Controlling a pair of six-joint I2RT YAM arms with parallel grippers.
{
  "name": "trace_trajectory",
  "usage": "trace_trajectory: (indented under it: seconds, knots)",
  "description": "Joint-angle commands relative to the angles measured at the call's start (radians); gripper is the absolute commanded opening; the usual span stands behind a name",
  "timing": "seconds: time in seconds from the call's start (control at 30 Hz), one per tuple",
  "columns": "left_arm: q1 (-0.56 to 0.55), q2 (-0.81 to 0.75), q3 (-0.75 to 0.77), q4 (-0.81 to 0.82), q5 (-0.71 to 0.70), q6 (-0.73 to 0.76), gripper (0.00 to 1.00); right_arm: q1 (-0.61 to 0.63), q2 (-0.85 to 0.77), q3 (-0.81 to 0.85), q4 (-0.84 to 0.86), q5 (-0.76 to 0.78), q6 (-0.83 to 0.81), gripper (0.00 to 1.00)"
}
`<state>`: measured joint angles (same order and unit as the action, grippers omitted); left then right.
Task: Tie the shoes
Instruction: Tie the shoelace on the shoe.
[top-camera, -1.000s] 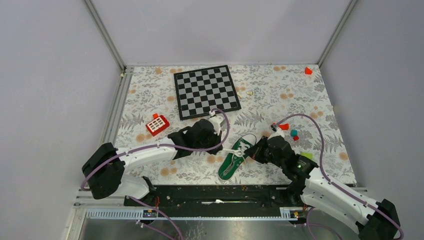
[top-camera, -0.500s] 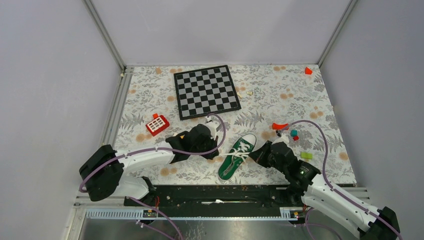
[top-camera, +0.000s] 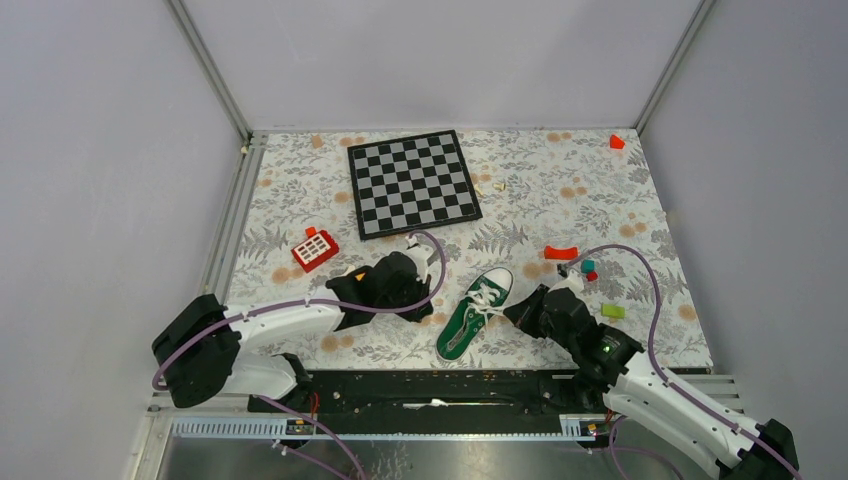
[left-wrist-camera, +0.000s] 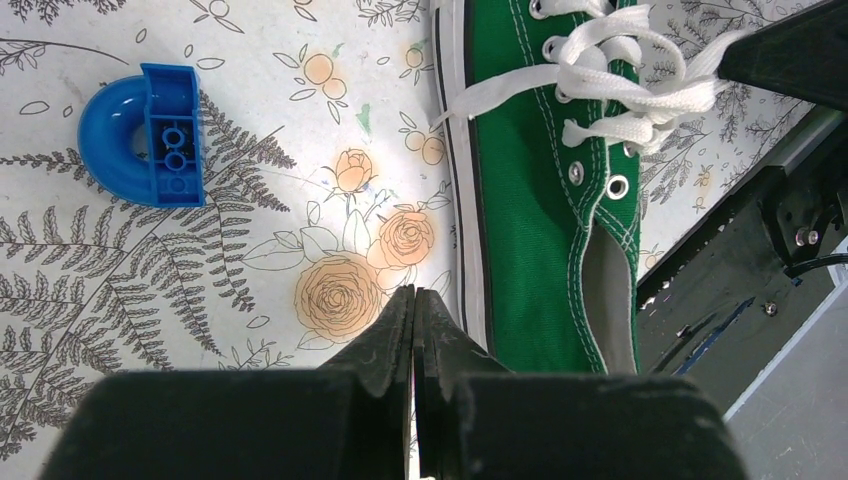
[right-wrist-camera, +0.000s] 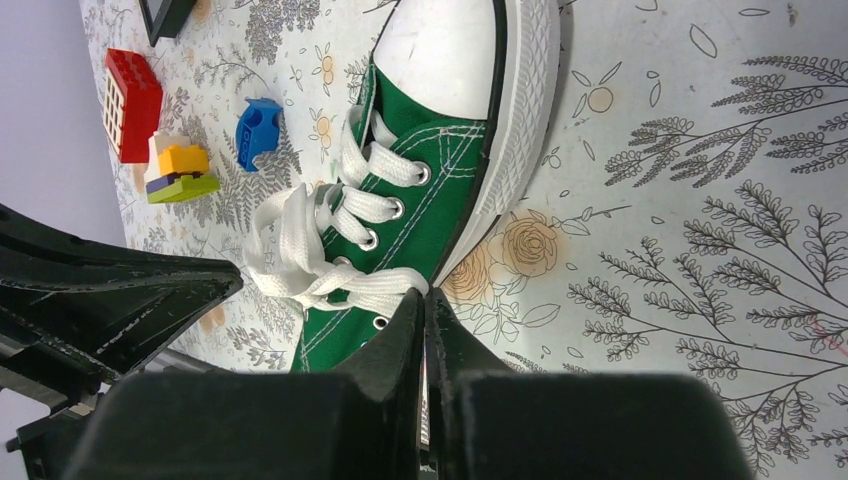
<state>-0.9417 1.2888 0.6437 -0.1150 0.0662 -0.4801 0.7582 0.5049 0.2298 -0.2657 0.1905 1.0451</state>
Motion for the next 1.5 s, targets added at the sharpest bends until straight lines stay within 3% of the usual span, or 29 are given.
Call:
trace_trajectory:
  seconds: [0.0,0.13,0.17,0.3,0.33,0.4,0.63,0.77,1.0,1.3,1.47]
  knots:
    - [0.003,-0.032,0.017,0.018,-0.022,-0.006,0.00,-0.003,0.003,0.016,-0.003,0.028,-0.010,0.00]
    - [0.006,-0.036,0.086,0.042,-0.045,-0.005,0.00,-0.004,0.021,0.027,0.010,0.015,-0.025,0.00]
    - [0.007,-0.029,0.109,0.043,-0.044,-0.006,0.05,-0.004,0.028,0.027,0.017,0.010,-0.025,0.00]
    - [0.010,0.000,0.165,0.081,-0.026,-0.037,0.52,-0.003,0.038,0.028,0.032,-0.001,-0.023,0.00]
    - [0.011,0.014,0.175,0.092,-0.015,-0.053,0.60,-0.002,0.040,0.029,0.033,-0.002,-0.023,0.00]
    - [0.009,0.047,0.201,0.096,0.020,-0.064,0.65,-0.003,0.044,0.034,0.033,-0.002,-0.028,0.00]
    - [0.002,0.158,0.267,0.100,0.133,-0.013,0.68,-0.003,0.054,0.036,0.044,-0.007,-0.028,0.00]
    - [0.006,0.193,0.268,0.155,0.161,-0.085,0.68,-0.002,0.057,0.035,0.044,-0.008,-0.027,0.00]
    - [0.011,0.260,0.265,0.218,0.196,-0.182,0.60,-0.002,0.060,0.035,0.048,-0.012,-0.026,0.00]
    - [0.012,0.304,0.274,0.233,0.200,-0.191,0.50,-0.003,0.054,0.023,0.051,-0.011,-0.022,0.00]
    - [0.012,0.297,0.277,0.229,0.172,-0.189,0.33,-0.003,0.053,0.018,0.054,-0.013,-0.020,0.00]
